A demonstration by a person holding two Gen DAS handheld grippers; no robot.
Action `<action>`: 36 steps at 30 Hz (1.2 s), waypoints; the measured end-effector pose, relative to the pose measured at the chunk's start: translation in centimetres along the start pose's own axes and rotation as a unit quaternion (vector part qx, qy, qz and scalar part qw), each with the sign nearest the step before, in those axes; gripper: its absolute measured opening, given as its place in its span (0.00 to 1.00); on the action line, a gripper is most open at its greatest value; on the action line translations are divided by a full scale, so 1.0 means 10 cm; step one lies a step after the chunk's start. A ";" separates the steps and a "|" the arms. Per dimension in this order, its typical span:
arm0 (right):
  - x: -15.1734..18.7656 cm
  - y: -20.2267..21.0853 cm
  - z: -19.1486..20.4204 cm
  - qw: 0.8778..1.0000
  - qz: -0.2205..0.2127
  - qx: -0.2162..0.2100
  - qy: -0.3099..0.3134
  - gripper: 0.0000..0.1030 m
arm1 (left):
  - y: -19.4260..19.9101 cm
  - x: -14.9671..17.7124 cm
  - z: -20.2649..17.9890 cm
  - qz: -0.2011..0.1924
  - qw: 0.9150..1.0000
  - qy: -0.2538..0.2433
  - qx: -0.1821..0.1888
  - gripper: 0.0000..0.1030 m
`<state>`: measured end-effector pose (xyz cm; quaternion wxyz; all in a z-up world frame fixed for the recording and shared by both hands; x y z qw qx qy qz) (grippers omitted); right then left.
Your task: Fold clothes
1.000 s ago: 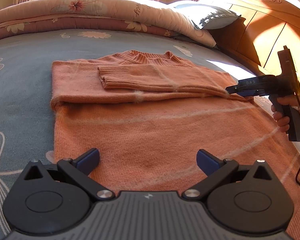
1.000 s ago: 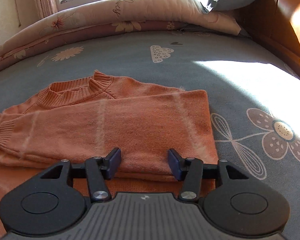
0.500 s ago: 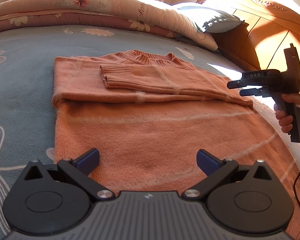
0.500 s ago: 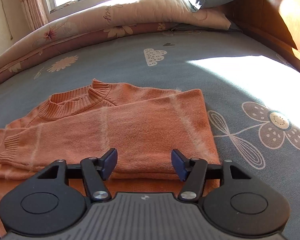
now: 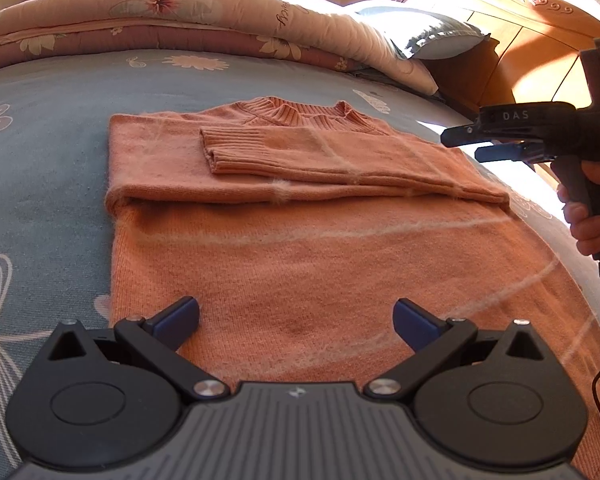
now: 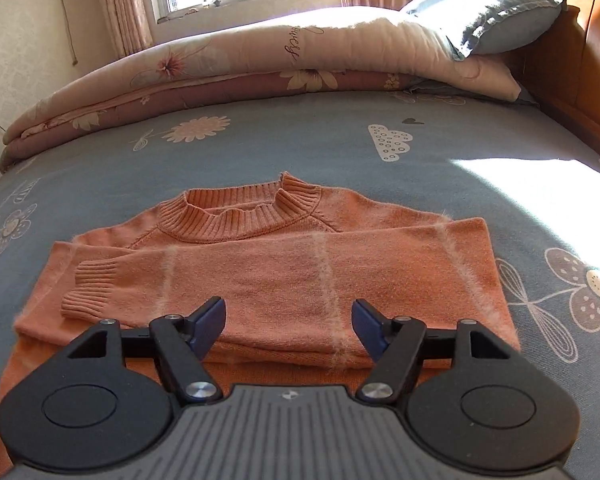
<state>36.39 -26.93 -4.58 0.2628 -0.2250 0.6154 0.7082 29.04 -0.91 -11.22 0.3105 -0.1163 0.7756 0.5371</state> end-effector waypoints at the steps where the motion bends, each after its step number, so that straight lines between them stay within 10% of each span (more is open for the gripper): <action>1: -0.02 0.15 0.00 1.000 -0.005 -0.005 -0.001 0.73 | 0.01 0.00 0.00 0.002 1.000 0.002 0.000 0.99; 7: 0.08 0.55 -0.22 0.993 0.001 -0.097 -0.066 0.82 | 0.01 0.00 0.03 0.003 1.000 0.020 0.009 0.99; 14: 0.45 -0.09 -0.59 0.974 0.022 -0.142 -0.174 0.82 | 0.00 0.00 0.04 0.000 1.000 0.027 0.012 0.99; 23: 0.80 0.18 -1.24 0.968 0.022 -0.052 -0.245 0.81 | -0.01 0.00 0.04 0.002 1.000 0.028 0.011 0.99; 30: 0.86 0.43 -0.90 0.970 0.014 -0.114 -0.213 0.91 | -0.01 0.01 0.02 0.003 1.000 0.022 0.000 0.99; 36: 1.23 0.52 -1.06 0.966 0.033 -0.083 -0.243 0.88 | -0.01 0.01 0.02 0.003 1.000 0.024 -0.002 0.99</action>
Point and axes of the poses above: each gripper's, at about its wrist camera, not at the fingertips, and y roughly against the way its jaws point, z to its left, x to its underside, the point moved 5 cm from there along -y, roughly the way its jaws point, and after that the axes turned 9 degrees about z, right-handed, at the moved point
